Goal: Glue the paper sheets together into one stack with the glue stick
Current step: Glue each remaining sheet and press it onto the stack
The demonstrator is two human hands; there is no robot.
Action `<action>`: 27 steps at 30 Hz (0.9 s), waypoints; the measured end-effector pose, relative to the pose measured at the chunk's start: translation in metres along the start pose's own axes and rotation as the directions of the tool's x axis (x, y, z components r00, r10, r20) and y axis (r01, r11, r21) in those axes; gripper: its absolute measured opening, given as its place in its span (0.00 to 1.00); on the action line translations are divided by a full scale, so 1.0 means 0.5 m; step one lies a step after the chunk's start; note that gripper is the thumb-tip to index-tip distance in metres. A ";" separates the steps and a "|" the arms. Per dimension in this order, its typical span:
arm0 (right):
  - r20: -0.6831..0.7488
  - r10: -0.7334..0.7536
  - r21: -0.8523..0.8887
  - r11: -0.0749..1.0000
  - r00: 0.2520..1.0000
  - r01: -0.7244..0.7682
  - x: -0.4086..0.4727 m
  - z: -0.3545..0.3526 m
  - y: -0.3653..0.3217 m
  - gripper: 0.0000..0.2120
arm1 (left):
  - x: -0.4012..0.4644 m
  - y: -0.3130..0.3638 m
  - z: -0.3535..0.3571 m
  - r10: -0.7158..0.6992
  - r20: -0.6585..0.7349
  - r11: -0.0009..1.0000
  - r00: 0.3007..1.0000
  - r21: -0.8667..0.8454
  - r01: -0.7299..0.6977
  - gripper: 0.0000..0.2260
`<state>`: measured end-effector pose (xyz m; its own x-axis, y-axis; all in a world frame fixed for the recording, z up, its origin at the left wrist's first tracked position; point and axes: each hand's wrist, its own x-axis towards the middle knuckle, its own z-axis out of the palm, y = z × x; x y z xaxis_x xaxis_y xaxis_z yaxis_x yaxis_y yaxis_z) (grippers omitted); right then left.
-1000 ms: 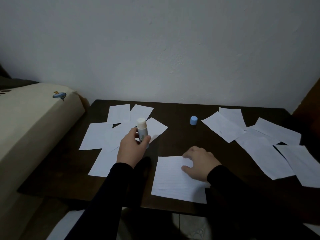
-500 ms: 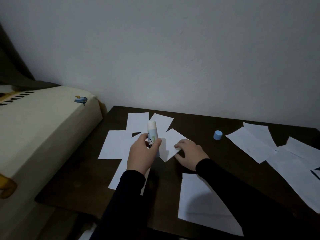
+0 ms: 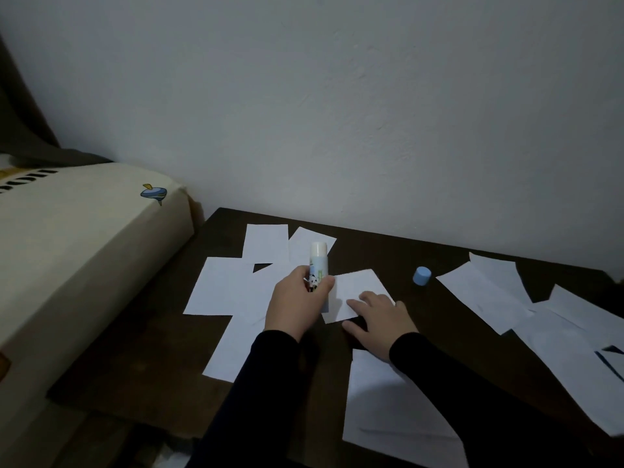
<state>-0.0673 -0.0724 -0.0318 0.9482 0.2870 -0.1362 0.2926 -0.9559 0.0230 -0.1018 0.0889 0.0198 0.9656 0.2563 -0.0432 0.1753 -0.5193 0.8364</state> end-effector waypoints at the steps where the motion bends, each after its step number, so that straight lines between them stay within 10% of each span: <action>1: 0.003 0.029 -0.005 1.000 1.000 -0.029 -0.006 -0.001 0.010 0.27 | -0.002 0.005 0.007 0.010 0.010 1.000 1.000 -0.001 -0.010 0.22; 16: -0.066 0.183 0.178 0.969 0.981 -0.169 -0.110 0.015 0.177 0.24 | -0.020 0.048 0.128 0.025 0.256 0.975 0.966 -0.220 0.033 0.19; 27: 0.051 0.168 0.294 0.940 0.985 -0.175 -0.127 0.035 0.236 0.29 | -0.021 0.061 0.191 -0.150 0.393 0.681 0.907 -0.624 0.383 0.17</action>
<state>-0.0951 -0.2045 -0.0375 0.9764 0.1193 -0.1803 0.0728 -0.9667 -0.2453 -0.0881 -0.0074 -0.0065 0.9253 -0.0098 -0.3791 0.3691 0.2531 0.8943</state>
